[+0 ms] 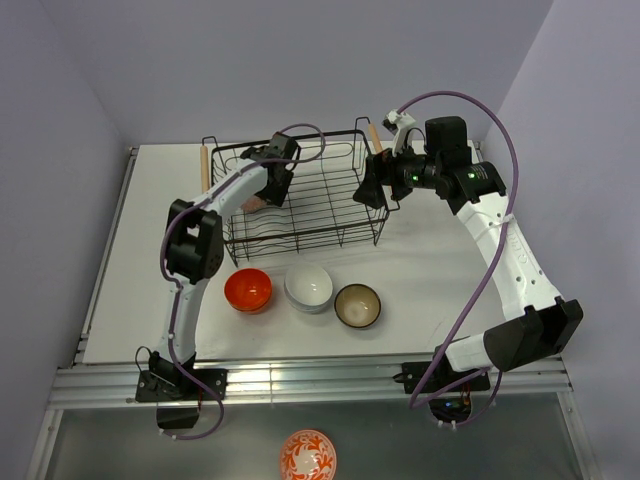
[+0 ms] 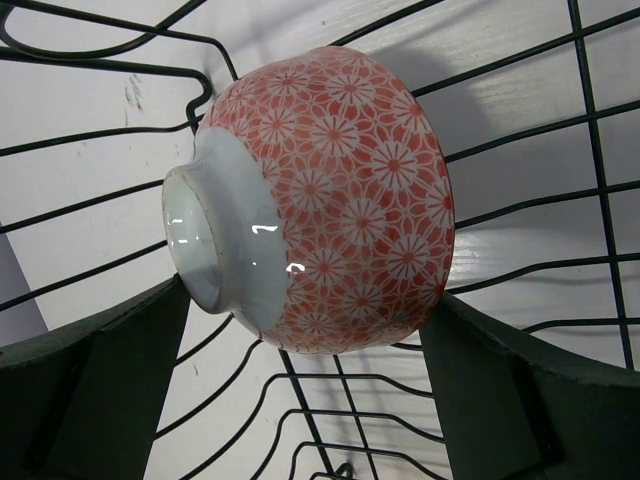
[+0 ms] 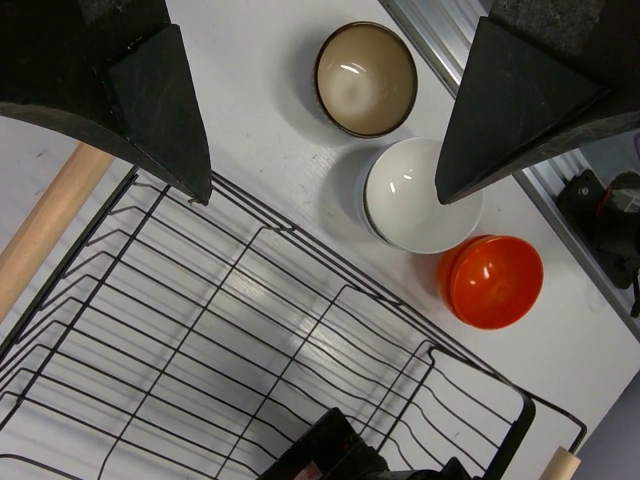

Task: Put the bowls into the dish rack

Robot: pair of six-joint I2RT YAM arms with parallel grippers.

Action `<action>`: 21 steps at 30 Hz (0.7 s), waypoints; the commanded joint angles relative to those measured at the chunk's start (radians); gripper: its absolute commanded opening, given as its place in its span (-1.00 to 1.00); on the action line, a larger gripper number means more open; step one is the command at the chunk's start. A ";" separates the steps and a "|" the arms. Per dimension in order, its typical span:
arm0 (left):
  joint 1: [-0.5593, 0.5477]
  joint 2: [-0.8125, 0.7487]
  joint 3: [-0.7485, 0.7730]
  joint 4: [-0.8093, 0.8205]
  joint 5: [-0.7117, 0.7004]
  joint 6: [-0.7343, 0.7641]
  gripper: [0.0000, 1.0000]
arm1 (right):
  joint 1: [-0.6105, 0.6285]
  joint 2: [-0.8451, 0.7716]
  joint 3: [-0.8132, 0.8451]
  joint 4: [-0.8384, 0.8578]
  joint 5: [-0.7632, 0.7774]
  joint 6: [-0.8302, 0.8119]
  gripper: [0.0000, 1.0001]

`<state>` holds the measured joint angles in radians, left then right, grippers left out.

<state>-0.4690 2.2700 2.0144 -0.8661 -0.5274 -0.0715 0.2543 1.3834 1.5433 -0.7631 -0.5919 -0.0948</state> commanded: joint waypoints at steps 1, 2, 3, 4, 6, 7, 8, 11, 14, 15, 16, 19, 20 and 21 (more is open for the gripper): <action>0.018 -0.014 0.026 -0.011 0.087 -0.024 0.99 | -0.007 -0.003 0.015 0.004 -0.008 -0.006 1.00; 0.023 -0.012 0.026 -0.011 0.098 -0.025 0.99 | -0.007 -0.003 0.015 0.005 -0.006 -0.006 1.00; 0.027 -0.012 0.026 -0.010 0.104 -0.027 0.99 | -0.007 -0.001 0.015 0.005 -0.008 -0.006 1.00; 0.038 -0.012 0.026 -0.011 0.110 -0.028 0.99 | -0.009 -0.001 0.014 0.004 -0.009 -0.005 1.00; 0.049 -0.013 0.023 -0.011 0.135 -0.033 0.99 | -0.007 -0.001 0.014 0.004 -0.008 -0.006 1.00; 0.056 -0.018 0.021 -0.008 0.142 -0.033 0.99 | -0.009 -0.003 0.012 0.004 -0.006 -0.008 1.00; 0.058 -0.020 0.015 -0.004 0.148 -0.033 0.99 | -0.009 -0.003 0.011 0.004 -0.006 -0.008 1.00; 0.064 -0.033 0.007 0.004 0.187 -0.031 0.99 | -0.007 -0.001 0.012 0.001 -0.006 -0.010 1.00; 0.063 -0.046 0.006 0.012 0.204 -0.030 0.99 | -0.007 0.000 0.015 -0.001 -0.005 -0.011 1.00; 0.063 -0.049 0.006 0.012 0.207 -0.028 0.99 | -0.007 -0.001 0.015 -0.001 -0.005 -0.010 1.00; 0.063 -0.053 0.007 0.012 0.205 -0.030 0.99 | -0.009 0.000 0.015 -0.002 -0.006 -0.010 1.00; 0.061 -0.064 0.020 0.004 0.225 -0.028 0.99 | -0.007 0.000 0.017 -0.002 -0.008 -0.011 1.00; 0.063 -0.070 0.023 0.004 0.236 -0.028 0.99 | -0.007 0.002 0.017 -0.002 -0.009 -0.011 1.00; 0.061 -0.075 0.023 0.003 0.250 -0.027 0.99 | -0.007 0.002 0.018 -0.004 -0.009 -0.011 1.00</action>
<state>-0.4026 2.2684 2.0144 -0.8772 -0.3332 -0.0910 0.2543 1.3842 1.5433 -0.7650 -0.5922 -0.0952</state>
